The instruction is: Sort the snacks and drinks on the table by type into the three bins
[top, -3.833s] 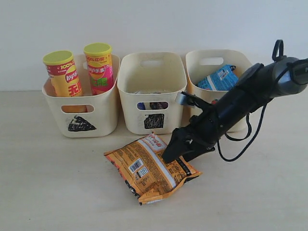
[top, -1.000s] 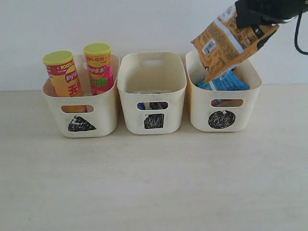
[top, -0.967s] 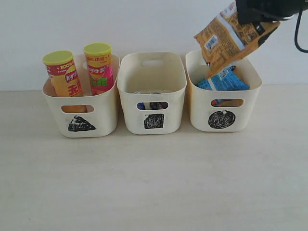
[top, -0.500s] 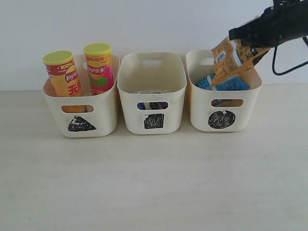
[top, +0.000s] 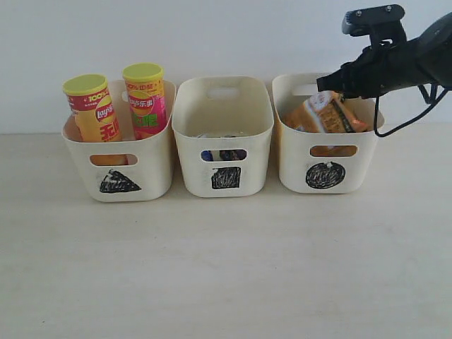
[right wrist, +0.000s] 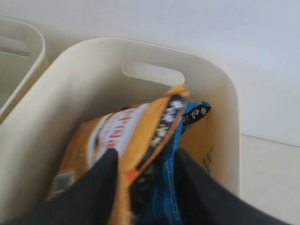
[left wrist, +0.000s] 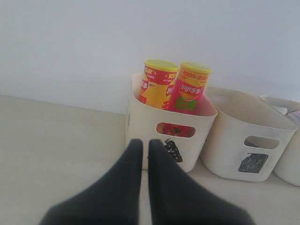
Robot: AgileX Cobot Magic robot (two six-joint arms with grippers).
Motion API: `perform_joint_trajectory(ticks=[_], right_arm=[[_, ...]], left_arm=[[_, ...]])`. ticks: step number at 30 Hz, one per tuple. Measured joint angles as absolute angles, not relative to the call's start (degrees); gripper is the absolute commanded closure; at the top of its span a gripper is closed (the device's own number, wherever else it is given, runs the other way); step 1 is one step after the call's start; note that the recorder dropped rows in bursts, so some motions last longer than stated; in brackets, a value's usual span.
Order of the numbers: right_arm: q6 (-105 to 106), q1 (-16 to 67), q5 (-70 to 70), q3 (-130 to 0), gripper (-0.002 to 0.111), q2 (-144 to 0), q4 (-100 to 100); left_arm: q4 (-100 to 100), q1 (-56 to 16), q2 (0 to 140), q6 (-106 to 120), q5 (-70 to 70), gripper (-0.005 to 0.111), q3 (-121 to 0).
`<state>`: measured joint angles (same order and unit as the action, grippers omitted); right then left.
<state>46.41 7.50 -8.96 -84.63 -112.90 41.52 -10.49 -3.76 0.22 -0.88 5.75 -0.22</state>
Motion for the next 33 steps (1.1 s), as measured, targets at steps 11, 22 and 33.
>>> perform_joint_trajectory(ticks=[11,22,33], right_arm=[[46.6,6.4,-11.2,-84.6,0.108,-109.3,41.5],[32.5,-3.4,-29.7,-84.6,0.108,-107.9,34.7],[-3.6,-6.6,-37.8,-82.5,0.108,-100.1,-3.2]], left_arm=[[-10.5,-3.8,0.2,-0.8,5.8,0.103,-0.2],[-10.5,-3.8,0.2,-0.8,5.8,0.103,-0.2],[-10.5,-3.8,0.2,-0.8,5.8,0.103,-0.2]])
